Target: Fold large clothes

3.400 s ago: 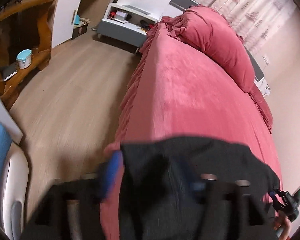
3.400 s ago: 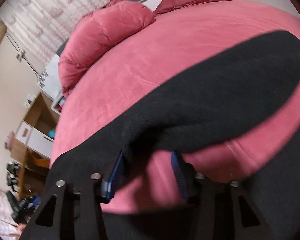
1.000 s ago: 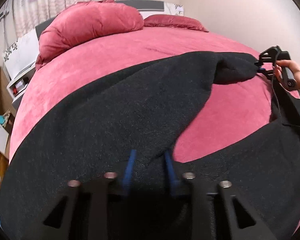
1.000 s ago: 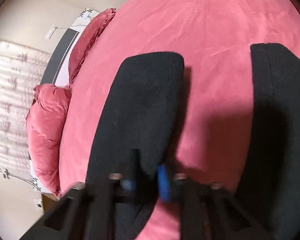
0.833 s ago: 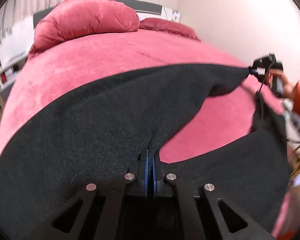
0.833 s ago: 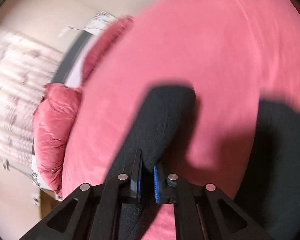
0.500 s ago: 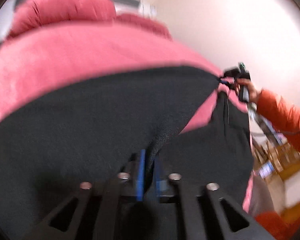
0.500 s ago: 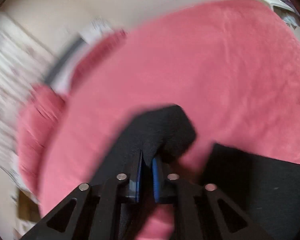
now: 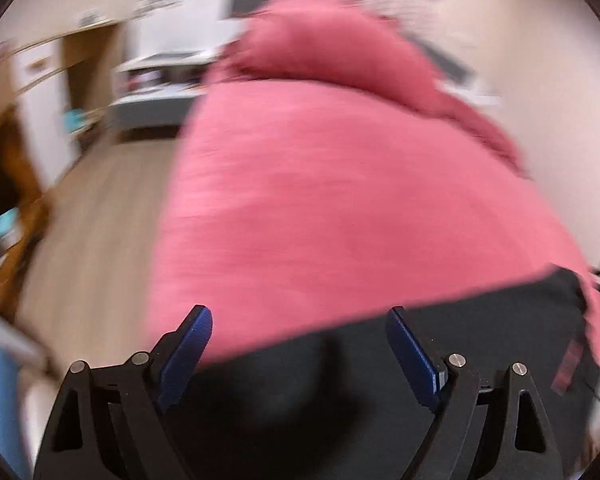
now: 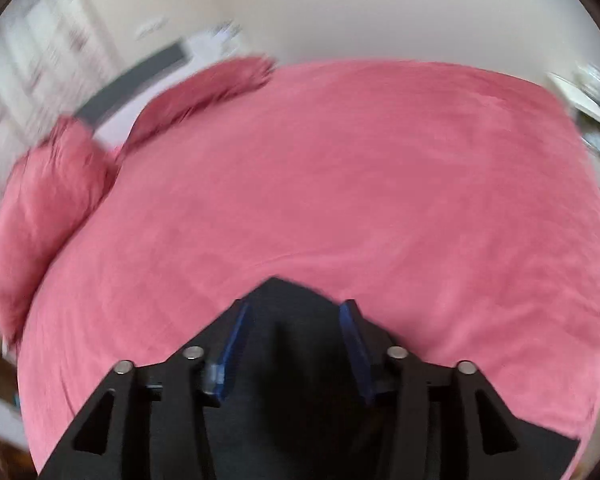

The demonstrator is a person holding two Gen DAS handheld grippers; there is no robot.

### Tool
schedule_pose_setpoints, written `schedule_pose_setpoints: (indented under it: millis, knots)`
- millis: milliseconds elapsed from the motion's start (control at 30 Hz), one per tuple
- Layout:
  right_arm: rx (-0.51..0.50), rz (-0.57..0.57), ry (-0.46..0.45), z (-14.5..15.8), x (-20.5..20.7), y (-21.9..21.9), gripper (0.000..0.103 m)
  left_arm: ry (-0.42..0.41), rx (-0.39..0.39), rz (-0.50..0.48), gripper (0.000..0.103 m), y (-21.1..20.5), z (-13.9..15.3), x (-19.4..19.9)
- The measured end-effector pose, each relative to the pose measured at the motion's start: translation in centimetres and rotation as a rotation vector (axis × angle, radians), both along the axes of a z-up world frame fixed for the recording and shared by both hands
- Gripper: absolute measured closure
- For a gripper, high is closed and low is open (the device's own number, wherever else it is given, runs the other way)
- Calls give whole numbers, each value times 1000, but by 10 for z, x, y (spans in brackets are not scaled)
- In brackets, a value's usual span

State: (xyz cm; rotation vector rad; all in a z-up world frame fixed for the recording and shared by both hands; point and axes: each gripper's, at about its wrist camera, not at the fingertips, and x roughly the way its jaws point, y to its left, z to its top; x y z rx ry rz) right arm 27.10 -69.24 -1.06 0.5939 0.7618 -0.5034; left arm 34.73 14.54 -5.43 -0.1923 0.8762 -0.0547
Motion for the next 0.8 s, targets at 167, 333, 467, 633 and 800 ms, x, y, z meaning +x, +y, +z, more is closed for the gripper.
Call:
schedule_pose_setpoints:
  millis: [167,333,467,633,800]
  knots:
    - [-21,106,90,-16,60,29,50,184,12,159,14,52,-47,20]
    - [-2,196,373,-64,112,61,48,295,-76,153,10,84,-86,14]
    - [-114,211,438,-70,120,77,63,368,-249,205,0,105,-112,18]
    - [-92,215,348,-44,105,73,99,282,-288,123,51,94,-98,12]
    - [14,162,73,11,67,53,99,189,-227,151,94,93,-64,0]
